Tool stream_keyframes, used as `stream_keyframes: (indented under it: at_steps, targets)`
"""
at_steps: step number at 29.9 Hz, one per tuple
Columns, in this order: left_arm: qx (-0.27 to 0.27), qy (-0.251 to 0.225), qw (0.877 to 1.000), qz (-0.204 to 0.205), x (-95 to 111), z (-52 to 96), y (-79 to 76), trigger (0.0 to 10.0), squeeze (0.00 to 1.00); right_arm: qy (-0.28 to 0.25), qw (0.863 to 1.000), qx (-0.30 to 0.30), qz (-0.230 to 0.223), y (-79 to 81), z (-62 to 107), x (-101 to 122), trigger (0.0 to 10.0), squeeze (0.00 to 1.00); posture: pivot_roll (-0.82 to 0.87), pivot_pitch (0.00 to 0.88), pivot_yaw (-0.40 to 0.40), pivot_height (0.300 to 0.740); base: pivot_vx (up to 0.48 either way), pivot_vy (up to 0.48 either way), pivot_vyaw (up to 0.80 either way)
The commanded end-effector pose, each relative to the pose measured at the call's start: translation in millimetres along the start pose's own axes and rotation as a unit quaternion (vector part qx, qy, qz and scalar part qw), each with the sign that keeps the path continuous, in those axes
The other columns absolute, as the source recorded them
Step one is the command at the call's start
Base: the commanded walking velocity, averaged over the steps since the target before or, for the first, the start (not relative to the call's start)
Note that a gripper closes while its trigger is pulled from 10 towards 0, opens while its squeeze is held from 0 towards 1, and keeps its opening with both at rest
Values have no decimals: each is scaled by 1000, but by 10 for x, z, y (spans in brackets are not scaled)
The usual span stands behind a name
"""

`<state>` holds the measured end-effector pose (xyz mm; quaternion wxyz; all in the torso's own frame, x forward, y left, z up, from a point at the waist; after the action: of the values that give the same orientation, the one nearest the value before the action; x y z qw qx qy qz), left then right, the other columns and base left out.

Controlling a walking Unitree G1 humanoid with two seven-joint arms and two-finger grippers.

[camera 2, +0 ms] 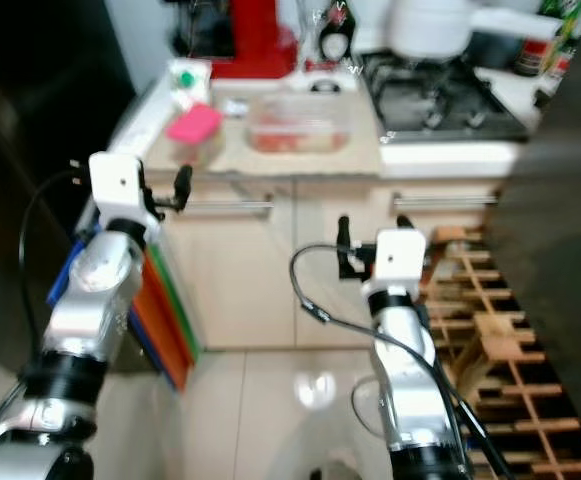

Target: Restocking fridge

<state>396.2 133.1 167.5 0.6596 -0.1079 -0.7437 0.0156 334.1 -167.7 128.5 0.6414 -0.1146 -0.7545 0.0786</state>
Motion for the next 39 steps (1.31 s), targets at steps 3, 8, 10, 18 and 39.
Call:
stream_keyframes:
  at_steps: [3,8,10,18,39]
  targets:
    - [62,-10,998,-12,128,-36,309,10000,0,-5,1000,14,-12,94,-11,39,10000,0,-12,8,53,710,0,223,-354]
    - [69,-17,997,5,212,-45,334,10000,0,-6,1000,17,-7,92,-6,41,10000,0,-11,12,47,710,0,0,0]
    - [68,-21,997,15,248,-41,312,10000,0,-6,1000,18,-6,88,-3,40,10000,0,-11,13,46,710,0,0,0]
    - [52,-13,998,22,229,-31,204,10000,0,0,1000,24,-1,85,32,-2,10000,0,-11,11,39,710,0,0,0]
    - [-7,9,999,-32,389,-244,462,10000,0,9,999,30,-5,85,89,-24,10000,0,-18,27,39,710,0,22,-36]
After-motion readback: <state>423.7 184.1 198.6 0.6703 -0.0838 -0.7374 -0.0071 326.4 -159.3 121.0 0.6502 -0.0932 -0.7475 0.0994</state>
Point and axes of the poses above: a point about 5 cm out from each wrist's last joint towards the gripper, its own z axis pointing back from the gripper into the wrist, its own x axis along the axis of the wrist's last joint, y = z × x, the point moved 5 cm from there along -z, pointing out of the wrist towards the gripper, and after that the axes turned 12 degrees about z, right-handed, at the moved point
